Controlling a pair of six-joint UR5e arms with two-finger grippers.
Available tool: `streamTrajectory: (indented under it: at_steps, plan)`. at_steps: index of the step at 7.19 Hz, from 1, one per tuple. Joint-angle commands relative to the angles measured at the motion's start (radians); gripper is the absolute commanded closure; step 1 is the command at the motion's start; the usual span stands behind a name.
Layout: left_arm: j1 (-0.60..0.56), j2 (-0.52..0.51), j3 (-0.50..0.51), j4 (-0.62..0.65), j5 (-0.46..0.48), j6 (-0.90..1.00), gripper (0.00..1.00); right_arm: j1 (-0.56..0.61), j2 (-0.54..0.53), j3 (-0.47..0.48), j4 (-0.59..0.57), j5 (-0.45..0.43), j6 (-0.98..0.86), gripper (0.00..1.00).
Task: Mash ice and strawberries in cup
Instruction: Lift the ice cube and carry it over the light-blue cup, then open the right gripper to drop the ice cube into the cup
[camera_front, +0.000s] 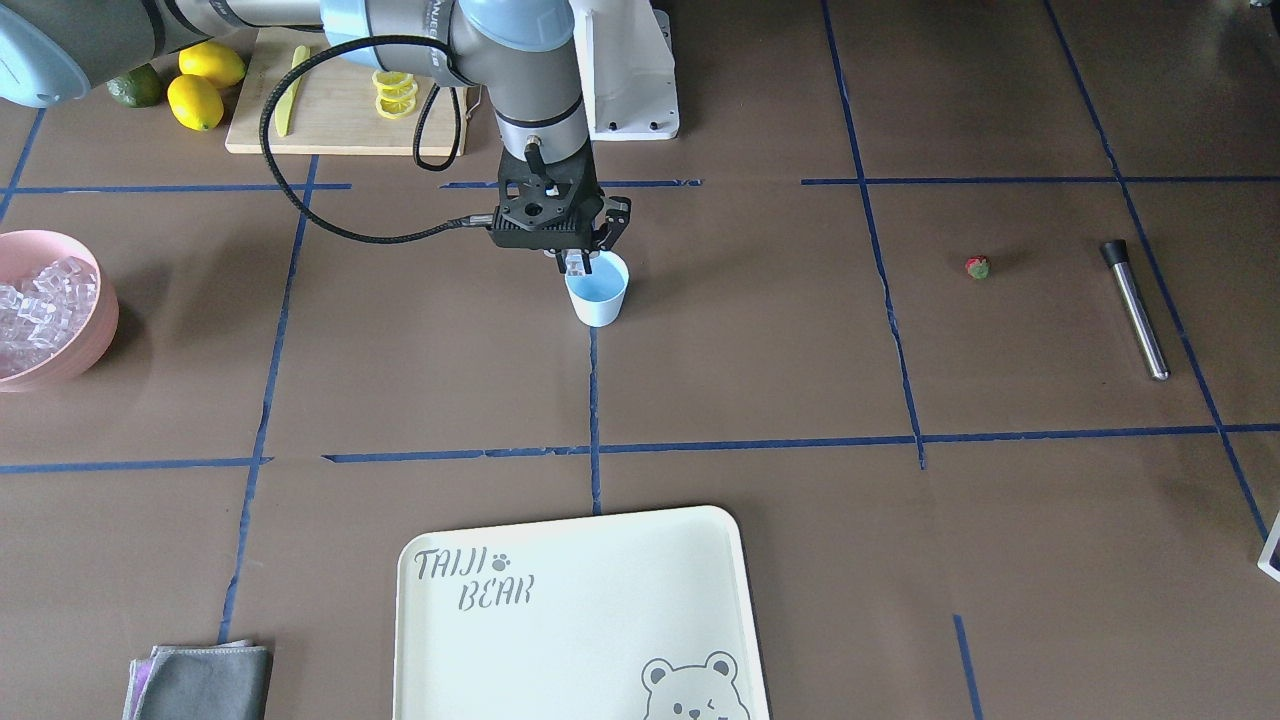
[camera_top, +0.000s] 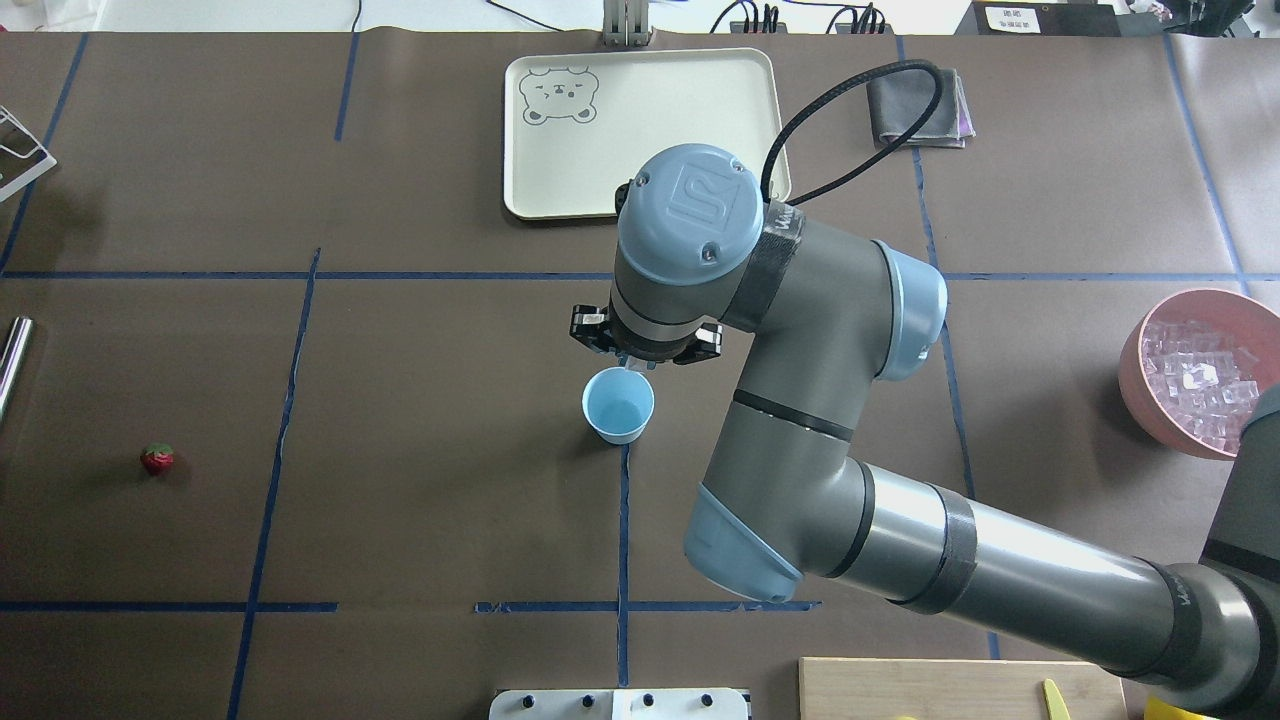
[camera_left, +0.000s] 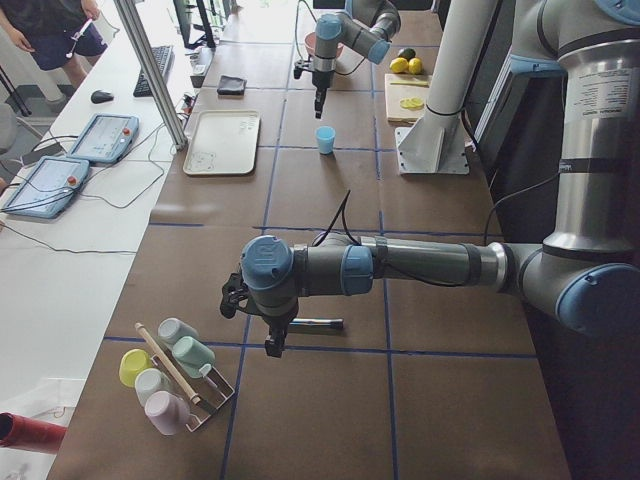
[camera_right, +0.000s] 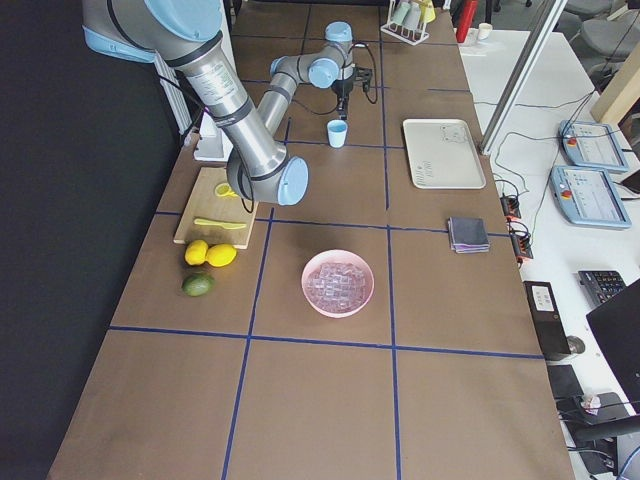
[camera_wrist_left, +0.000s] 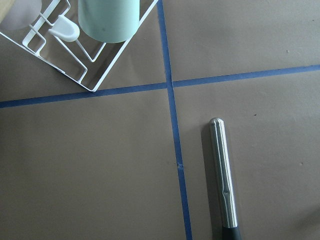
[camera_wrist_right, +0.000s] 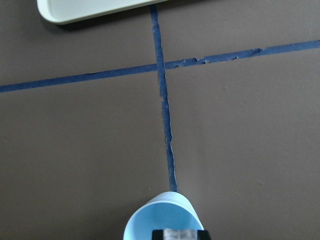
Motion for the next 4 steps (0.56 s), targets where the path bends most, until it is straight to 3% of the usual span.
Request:
streamTrajectory:
  at_steps: [1,4]
  plan:
    - [0.000,0.002,-0.003,0.000,0.000,0.000,0.00,-0.021,0.003,-0.019,0.002,-0.014,0.003,0.99]
    - [0.000,0.002,-0.004,0.000,0.000,0.000,0.00,-0.029,0.005,-0.028,0.002,-0.018,0.003,0.97]
